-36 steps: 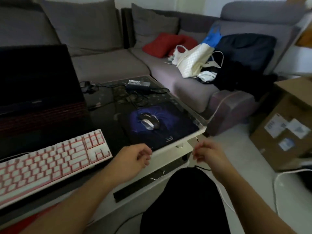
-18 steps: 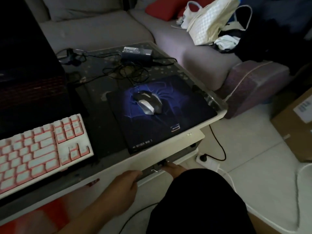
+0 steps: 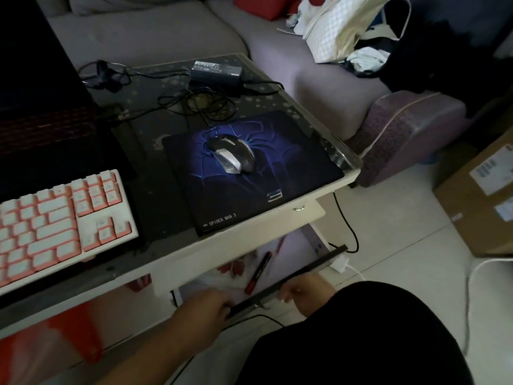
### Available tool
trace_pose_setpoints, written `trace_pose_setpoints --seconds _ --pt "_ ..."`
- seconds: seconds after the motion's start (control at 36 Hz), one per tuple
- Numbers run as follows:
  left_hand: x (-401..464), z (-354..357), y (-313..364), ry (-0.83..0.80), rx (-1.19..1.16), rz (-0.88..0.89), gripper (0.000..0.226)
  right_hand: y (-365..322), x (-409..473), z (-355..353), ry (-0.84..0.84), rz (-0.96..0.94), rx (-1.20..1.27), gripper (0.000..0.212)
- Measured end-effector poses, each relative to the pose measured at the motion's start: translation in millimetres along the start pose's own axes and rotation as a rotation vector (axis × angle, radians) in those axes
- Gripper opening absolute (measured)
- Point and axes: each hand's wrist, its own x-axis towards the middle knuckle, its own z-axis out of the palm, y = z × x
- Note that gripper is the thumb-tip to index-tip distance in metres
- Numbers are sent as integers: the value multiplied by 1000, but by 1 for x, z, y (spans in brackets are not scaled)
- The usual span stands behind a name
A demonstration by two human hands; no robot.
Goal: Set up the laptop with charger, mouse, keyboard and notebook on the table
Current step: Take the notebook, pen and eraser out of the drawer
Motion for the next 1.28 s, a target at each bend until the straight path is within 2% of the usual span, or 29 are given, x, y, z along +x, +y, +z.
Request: trace_pose_setpoints --seconds 0.06,0.11,0.14,0.17,0.22,0.28,0.31,0.33,0.42,0.5,0.61,0.69,0.81,0.89,0.97,1.08,1.17,1.22,1.28 --pt "-5 4 8 -20 -5 -32 26 2 -8 -16 187 -7 95 52" --pt "-12 9 14 -13 -18 -52 20 9 -17 -29 367 -11 86 41" --pt "-14 13 14 -23 -36 -65 22 14 -18 -33 383 6 60 36" --pt "-16 18 12 -45 -34 -74 28 16 -19 -34 353 34 13 34" --pt "-20 25 12 -65 -1 -88 34 19 -18 -30 189 74 -103 33" --pt "-27 31 8 -77 67 -8 19 22 -16 -24 47 119 -206 30" --pt "-27 35 6 -69 52 -24 13 24 -16 -21 -14 159 -245 29" --pt "-26 41 3 -72 -7 -52 16 25 -16 -19 -58 197 -290 28" --pt "-24 43 -1 26 -149 -237 25 30 -13 -15 -138 261 -365 24" --pt "-19 43 -2 42 -164 -271 16 31 -7 -8 -178 263 -382 23" --pt "7 53 -1 7 -166 -470 32 23 -1 0 -145 180 -297 38" --pt "24 59 3 -44 -225 -618 56 15 0 6 -281 64 -218 57" --pt "38 58 5 -20 -470 -798 62 9 5 15 -403 30 -200 67" --pt "57 81 -19 15 -673 -856 57 14 9 23 -388 21 -208 68" --pt "47 45 9 22 -785 -871 59 12 11 20 -351 8 -150 59" --pt "39 22 32 -19 -925 -777 19 6 10 12 -342 -5 -65 55" --pt "39 10 38 0 -1006 -652 9 7 8 8 -307 91 49 48" --pt "39 4 36 39 -1033 -651 12 6 6 5 -214 191 131 43" --pt "40 9 20 104 -1079 -692 27 1 4 -1 -154 265 193 46"
